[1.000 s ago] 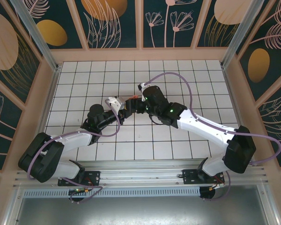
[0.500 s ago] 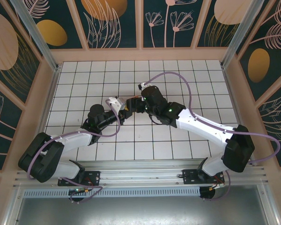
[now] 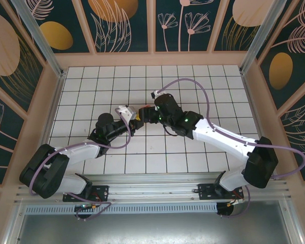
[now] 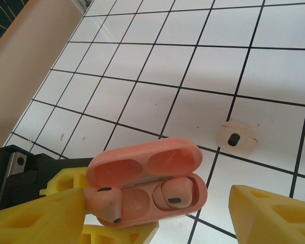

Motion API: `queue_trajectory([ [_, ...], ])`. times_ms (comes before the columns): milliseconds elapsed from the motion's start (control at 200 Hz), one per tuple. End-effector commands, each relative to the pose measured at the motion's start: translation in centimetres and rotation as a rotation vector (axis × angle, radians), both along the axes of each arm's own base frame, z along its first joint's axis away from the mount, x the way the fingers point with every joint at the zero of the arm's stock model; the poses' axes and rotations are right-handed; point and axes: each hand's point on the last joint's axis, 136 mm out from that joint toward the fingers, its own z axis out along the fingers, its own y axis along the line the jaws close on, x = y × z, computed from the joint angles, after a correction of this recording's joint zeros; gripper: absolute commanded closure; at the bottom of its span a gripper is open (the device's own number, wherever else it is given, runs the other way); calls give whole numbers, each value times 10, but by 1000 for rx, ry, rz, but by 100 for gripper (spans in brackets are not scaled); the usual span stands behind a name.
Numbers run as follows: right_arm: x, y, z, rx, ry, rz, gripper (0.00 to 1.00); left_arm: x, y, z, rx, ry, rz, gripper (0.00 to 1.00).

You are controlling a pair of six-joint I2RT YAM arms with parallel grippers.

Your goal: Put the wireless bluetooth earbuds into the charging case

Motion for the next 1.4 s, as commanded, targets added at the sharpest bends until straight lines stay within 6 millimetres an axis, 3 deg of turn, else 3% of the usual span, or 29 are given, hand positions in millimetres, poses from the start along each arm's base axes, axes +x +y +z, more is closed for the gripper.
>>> queue_trajectory([
  [0,-3,-13,0,-34,-24,-10,26,1,-1,29,-45,-84,-3,100],
  [355,-6,-15,2,4,-25,10,26,-2,-2,33,-65,-85,-22,100],
  [771,-6,-9,1,37,-19,63,26,-25,-10,47,-113,-134,-149,100],
  [1001,-12,-8,-3,31,-5,96,27,-25,-9,49,-120,-141,-144,100],
  [1396,-18,-4,37,123,-82,140,25,-18,-10,36,-94,-112,-119,100],
])
